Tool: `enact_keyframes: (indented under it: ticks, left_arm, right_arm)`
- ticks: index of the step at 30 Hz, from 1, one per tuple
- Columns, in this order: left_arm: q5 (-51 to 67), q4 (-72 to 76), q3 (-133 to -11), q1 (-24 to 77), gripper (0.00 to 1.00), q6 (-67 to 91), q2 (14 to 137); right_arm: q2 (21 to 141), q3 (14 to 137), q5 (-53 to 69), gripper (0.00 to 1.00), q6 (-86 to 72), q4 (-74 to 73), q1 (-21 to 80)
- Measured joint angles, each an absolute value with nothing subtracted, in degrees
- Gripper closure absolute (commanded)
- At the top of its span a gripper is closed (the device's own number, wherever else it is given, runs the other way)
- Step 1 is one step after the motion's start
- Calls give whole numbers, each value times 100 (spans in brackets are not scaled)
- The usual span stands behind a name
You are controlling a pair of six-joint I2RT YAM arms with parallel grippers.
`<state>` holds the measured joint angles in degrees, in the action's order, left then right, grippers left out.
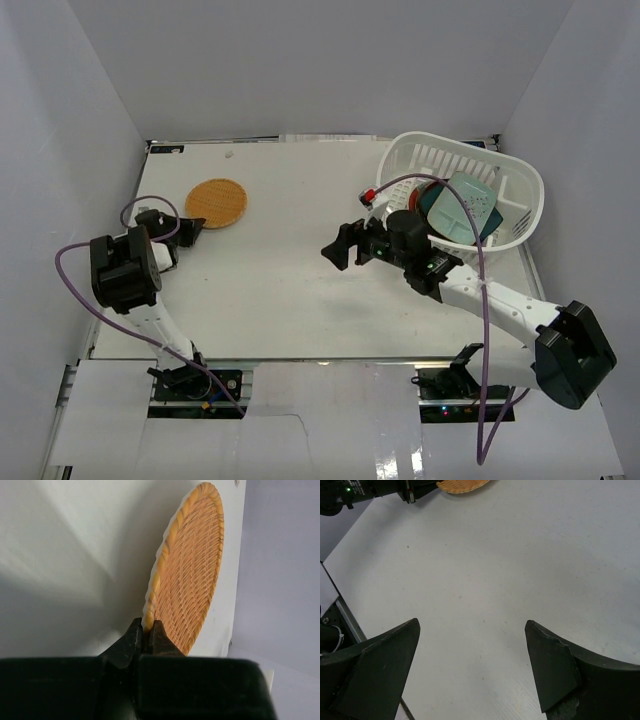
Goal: Place the plates into the plastic bin on the countertop
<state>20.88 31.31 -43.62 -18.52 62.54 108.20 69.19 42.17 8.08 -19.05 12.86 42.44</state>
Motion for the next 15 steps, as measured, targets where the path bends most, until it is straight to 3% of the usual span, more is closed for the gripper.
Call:
enact_keyframes:
  ticks: [9,15]
  left_arm:
    - [2370,2936,-2659,-1017,100,6305,8287]
    - [2783,2956,-1999,-213,100,6307,6779]
  right_arm:
    - [8495,5732,1028,10,-2143,1201,4263]
    - [8978,6038,722,10,-2257,1179,4303]
